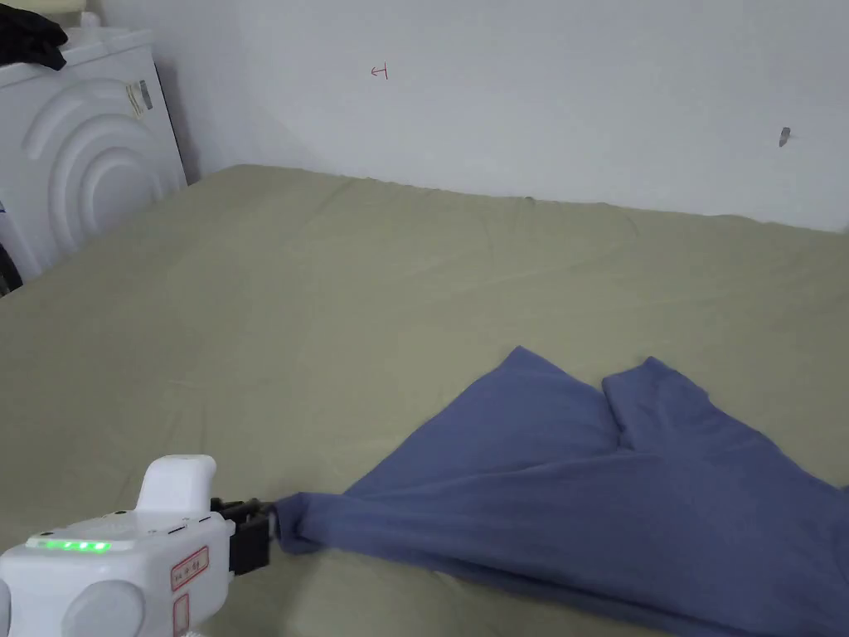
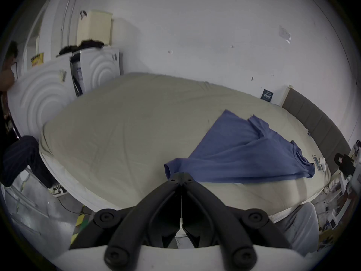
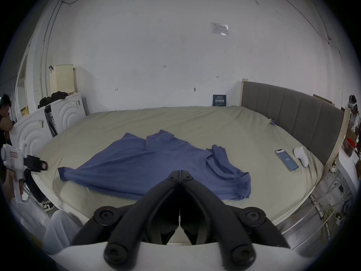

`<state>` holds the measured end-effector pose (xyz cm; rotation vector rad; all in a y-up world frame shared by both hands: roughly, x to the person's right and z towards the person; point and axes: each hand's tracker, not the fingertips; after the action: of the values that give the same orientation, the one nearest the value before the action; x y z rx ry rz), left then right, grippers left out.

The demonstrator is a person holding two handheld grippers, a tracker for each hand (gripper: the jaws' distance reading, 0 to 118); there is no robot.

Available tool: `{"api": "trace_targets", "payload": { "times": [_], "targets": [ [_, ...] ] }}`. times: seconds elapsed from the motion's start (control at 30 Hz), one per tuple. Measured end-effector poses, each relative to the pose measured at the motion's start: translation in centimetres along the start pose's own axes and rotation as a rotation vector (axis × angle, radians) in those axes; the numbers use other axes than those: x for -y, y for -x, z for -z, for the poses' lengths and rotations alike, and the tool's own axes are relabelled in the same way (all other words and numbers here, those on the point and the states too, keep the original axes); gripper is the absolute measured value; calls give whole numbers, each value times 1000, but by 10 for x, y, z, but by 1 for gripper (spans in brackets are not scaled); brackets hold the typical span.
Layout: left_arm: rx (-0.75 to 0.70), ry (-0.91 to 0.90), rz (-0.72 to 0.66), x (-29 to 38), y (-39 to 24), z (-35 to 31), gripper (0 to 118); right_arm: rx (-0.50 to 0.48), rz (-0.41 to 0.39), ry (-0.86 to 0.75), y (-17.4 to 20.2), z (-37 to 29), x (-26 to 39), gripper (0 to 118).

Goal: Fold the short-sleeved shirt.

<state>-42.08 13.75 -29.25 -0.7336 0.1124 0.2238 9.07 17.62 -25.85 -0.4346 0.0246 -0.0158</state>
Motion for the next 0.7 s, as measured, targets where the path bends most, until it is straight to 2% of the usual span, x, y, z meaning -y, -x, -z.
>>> {"api": "trace_targets", "payload": {
  "times": [0.03,0.17,0.3,0.33,0.37,0.4,0.47,0.5,0.53,0.57,0.7],
  "targets": [
    [11,56,6,-4,3,15,118,-9,6,18,0,2,1,0],
    [-29,146,30,-14,10,78,115,-13,3,52,5,11,6,0],
    [-19,184,28,-15,16,107,113,-20,-6,77,8,18,9,0],
    [-27,206,27,-17,7,112,108,-24,-7,86,9,19,10,0],
    [-29,225,33,-17,2,117,96,-27,-10,97,9,22,11,0],
    [-31,228,46,-16,-1,120,96,-28,-12,100,10,23,13,0],
    [-15,225,59,-15,-5,118,82,-33,-19,114,9,24,15,0],
    [0,228,49,-14,-6,115,35,-36,-20,115,9,24,16,0],
    [41,206,37,-13,-8,112,6,-37,-20,119,8,25,17,0],
    [18,209,48,-14,-13,112,1,-40,-19,124,7,25,18,0],
    [-6,211,63,-16,-11,116,0,-45,-15,139,3,27,20,0]
  ]
}}
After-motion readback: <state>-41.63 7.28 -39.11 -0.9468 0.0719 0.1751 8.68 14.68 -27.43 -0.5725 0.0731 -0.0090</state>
